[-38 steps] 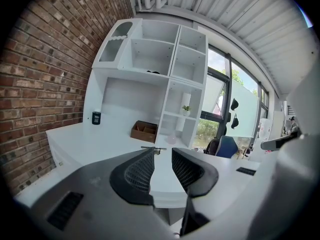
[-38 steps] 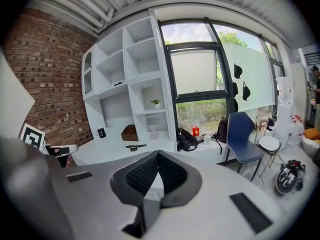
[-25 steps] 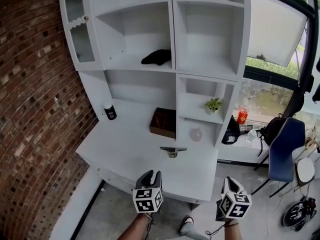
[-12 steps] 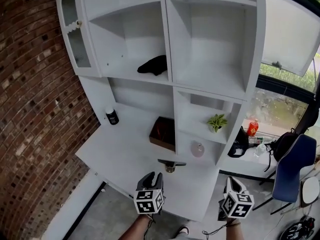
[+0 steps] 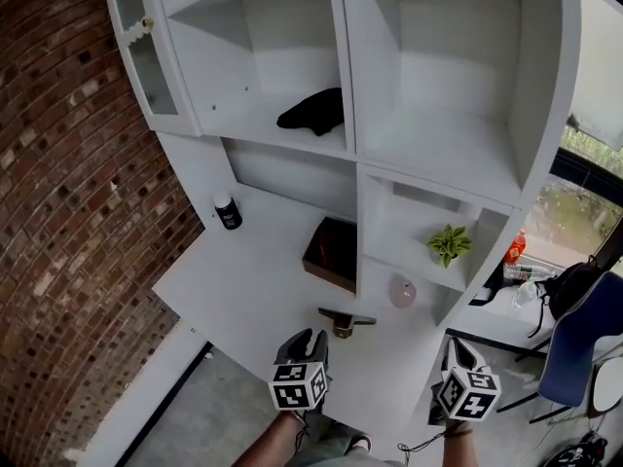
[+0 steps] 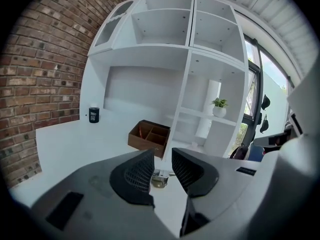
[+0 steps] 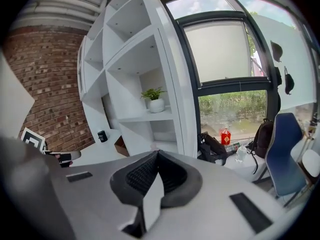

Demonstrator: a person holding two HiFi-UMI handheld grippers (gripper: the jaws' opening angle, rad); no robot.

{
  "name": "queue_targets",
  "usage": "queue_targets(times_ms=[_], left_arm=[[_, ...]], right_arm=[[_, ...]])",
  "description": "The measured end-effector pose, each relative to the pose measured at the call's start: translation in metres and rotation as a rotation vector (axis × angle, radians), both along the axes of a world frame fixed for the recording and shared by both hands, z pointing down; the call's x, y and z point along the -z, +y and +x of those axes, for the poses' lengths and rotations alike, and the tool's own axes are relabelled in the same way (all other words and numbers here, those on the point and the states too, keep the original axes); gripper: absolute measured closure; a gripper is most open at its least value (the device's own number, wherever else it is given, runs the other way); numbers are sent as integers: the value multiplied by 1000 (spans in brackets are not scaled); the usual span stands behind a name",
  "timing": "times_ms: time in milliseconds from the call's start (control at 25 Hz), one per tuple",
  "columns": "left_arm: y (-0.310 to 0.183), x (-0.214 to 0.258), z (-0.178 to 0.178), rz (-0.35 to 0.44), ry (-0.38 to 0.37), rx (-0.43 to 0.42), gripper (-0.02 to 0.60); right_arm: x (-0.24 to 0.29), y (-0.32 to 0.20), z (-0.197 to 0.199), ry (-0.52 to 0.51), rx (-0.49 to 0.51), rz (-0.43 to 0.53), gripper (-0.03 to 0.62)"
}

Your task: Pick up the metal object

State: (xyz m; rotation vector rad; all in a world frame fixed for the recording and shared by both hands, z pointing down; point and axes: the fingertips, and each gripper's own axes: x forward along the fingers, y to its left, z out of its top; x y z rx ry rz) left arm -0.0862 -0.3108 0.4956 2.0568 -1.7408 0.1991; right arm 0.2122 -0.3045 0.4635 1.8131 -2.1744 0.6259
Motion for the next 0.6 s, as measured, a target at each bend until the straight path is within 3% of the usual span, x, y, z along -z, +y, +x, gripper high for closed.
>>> queue_targets(times_ms=[360,600], left_arm=[[-20,-15,-9,-30,6,-25,471],[-27,-22,-12,-57,-30,-82,471]], right_arm=[[-8,-23,-19,15,10,-23,594],[-10,-28,-25,26,9,-28,594]])
